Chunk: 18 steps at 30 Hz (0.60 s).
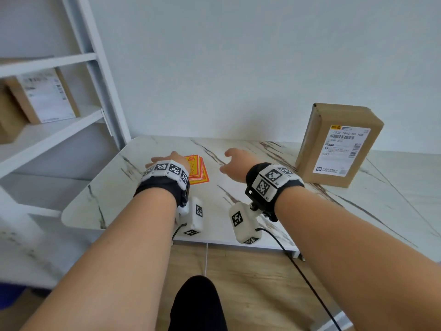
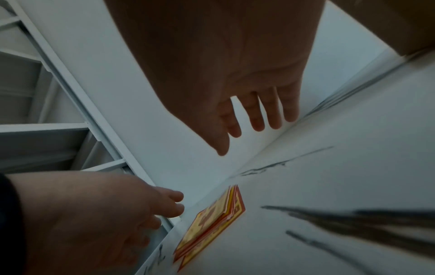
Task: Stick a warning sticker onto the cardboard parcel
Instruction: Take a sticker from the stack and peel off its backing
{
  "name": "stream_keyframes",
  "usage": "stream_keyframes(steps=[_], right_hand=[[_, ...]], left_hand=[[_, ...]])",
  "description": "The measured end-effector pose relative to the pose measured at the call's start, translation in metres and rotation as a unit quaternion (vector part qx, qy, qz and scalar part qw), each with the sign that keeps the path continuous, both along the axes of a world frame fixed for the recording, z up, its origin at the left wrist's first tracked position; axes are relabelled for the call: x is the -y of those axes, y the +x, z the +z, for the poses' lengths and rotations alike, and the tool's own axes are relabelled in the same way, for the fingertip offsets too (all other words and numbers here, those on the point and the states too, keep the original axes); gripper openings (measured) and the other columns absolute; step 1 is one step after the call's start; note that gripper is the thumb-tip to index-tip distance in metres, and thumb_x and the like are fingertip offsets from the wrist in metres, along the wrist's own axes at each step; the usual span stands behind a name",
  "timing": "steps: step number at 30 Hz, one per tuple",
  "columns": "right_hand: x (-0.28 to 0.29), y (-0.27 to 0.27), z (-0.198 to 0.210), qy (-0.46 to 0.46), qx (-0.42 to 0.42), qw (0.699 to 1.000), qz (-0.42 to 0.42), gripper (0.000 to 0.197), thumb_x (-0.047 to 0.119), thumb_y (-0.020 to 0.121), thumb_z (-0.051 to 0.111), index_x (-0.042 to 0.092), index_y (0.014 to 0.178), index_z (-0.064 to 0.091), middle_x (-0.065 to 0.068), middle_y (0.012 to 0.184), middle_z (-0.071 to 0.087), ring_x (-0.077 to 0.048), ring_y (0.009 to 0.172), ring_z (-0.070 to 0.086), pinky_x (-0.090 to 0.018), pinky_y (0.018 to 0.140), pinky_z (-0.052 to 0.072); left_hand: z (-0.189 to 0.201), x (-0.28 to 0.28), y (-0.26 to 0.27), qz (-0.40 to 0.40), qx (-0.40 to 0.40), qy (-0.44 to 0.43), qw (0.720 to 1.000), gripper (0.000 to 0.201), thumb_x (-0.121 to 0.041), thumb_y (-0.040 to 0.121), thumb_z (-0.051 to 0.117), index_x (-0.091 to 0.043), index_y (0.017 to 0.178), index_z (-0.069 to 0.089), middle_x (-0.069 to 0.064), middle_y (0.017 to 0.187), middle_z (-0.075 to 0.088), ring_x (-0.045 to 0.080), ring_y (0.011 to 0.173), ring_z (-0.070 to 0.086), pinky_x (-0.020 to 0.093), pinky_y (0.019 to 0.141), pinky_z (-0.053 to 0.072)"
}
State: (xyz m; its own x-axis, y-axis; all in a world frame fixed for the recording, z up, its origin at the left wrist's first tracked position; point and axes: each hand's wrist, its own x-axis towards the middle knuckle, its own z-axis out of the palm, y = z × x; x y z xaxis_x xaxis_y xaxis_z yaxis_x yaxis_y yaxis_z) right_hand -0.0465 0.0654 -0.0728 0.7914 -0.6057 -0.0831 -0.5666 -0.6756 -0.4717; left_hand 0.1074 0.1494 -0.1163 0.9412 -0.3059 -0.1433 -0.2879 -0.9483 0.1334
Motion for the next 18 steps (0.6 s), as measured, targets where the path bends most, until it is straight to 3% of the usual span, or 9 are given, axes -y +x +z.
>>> stream_keyframes(steps=[3, 5, 7, 10, 11, 13, 14, 16, 18], right_hand=[[-0.002, 0.005, -0.004, 0.007, -0.013, 1.000, 0.001, 0.048, 0.022, 0.091, 0.053, 0.014, 0.137, 0.044, -0.012, 0.136, 0.052, -0.030, 0.118, 0.056, -0.038, 0.097, 0.048], [0.000, 0.006, -0.005, 0.009, -0.018, 1.000, -0.001, 0.047, 0.023, 0.091, 0.054, 0.013, 0.136, 0.045, -0.012, 0.136, 0.053, -0.030, 0.118, 0.056, -0.039, 0.098, 0.048], [0.003, 0.005, -0.005, 0.009, -0.021, 1.000, -0.003, 0.048, 0.023, 0.091, 0.054, 0.012, 0.137, 0.044, -0.012, 0.136, 0.053, -0.029, 0.119, 0.056, -0.037, 0.097, 0.047], [0.006, 0.002, -0.007, 0.016, -0.025, 1.000, -0.007, 0.049, 0.024, 0.091, 0.054, 0.012, 0.138, 0.044, -0.012, 0.135, 0.054, -0.029, 0.118, 0.056, -0.037, 0.096, 0.047], [0.008, 0.001, -0.008, 0.017, -0.027, 0.999, -0.010, 0.050, 0.024, 0.091, 0.054, 0.012, 0.138, 0.044, -0.011, 0.135, 0.054, -0.029, 0.117, 0.056, -0.037, 0.095, 0.047], [0.010, -0.002, -0.009, 0.018, -0.033, 0.999, -0.014, 0.049, 0.024, 0.092, 0.054, 0.012, 0.138, 0.043, -0.011, 0.137, 0.053, -0.029, 0.120, 0.055, -0.036, 0.096, 0.046], [0.011, -0.004, -0.010, 0.020, -0.036, 0.999, -0.015, 0.049, 0.024, 0.092, 0.053, 0.011, 0.139, 0.043, -0.011, 0.139, 0.052, -0.029, 0.121, 0.054, -0.036, 0.097, 0.045], [0.014, -0.008, -0.010, 0.025, -0.042, 0.999, -0.017, 0.049, 0.022, 0.094, 0.053, 0.010, 0.140, 0.042, -0.011, 0.141, 0.050, -0.028, 0.125, 0.052, -0.034, 0.098, 0.043], [0.016, -0.012, -0.010, 0.024, -0.048, 0.998, -0.017, 0.050, 0.021, 0.095, 0.052, 0.008, 0.141, 0.041, -0.011, 0.143, 0.049, -0.028, 0.128, 0.050, -0.032, 0.099, 0.041]], left_hand=[[-0.006, -0.005, 0.002, -0.043, -0.014, 0.029, 0.999, 0.032, -0.008, 0.092, 0.043, 0.001, 0.120, 0.057, 0.021, 0.125, 0.061, 0.042, 0.113, 0.060, 0.051, 0.097, 0.049], [-0.018, 0.000, 0.009, -0.093, -0.032, 0.058, 0.994, 0.027, -0.006, 0.093, 0.043, -0.005, 0.114, 0.060, 0.016, 0.125, 0.061, 0.036, 0.114, 0.061, 0.047, 0.098, 0.049], [-0.017, 0.001, 0.003, -0.124, -0.043, 0.103, 0.986, 0.032, -0.008, 0.093, 0.045, -0.008, 0.122, 0.059, 0.014, 0.135, 0.056, 0.035, 0.121, 0.057, 0.047, 0.102, 0.047], [-0.011, -0.001, -0.013, -0.119, -0.075, 0.037, 0.989, 0.039, -0.011, 0.100, 0.039, -0.004, 0.137, 0.051, 0.017, 0.138, 0.054, 0.033, 0.129, 0.051, 0.040, 0.106, 0.041], [-0.010, -0.001, -0.015, -0.125, -0.074, 0.016, 0.989, 0.037, -0.013, 0.101, 0.038, -0.010, 0.135, 0.052, 0.015, 0.131, 0.058, 0.029, 0.126, 0.052, 0.037, 0.105, 0.041], [-0.007, 0.005, -0.013, -0.163, -0.067, 0.036, 0.984, 0.025, -0.016, 0.098, 0.041, -0.024, 0.119, 0.053, 0.012, 0.100, 0.060, 0.020, 0.102, 0.052, 0.036, 0.092, 0.046], [-0.011, 0.011, -0.008, -0.161, -0.078, 0.032, 0.983, 0.025, -0.017, 0.094, 0.043, -0.023, 0.116, 0.055, 0.011, 0.090, 0.055, 0.019, 0.093, 0.047, 0.035, 0.084, 0.046], [-0.008, 0.014, -0.014, -0.145, -0.088, 0.045, 0.985, 0.041, -0.024, 0.097, 0.042, -0.009, 0.134, 0.054, 0.011, 0.083, 0.053, 0.023, 0.091, 0.047, 0.034, 0.085, 0.045], [-0.006, 0.019, -0.024, -0.160, -0.077, 0.035, 0.983, 0.046, -0.029, 0.102, 0.039, 0.001, 0.135, 0.050, 0.015, 0.104, 0.062, 0.031, 0.109, 0.056, 0.035, 0.095, 0.043]])
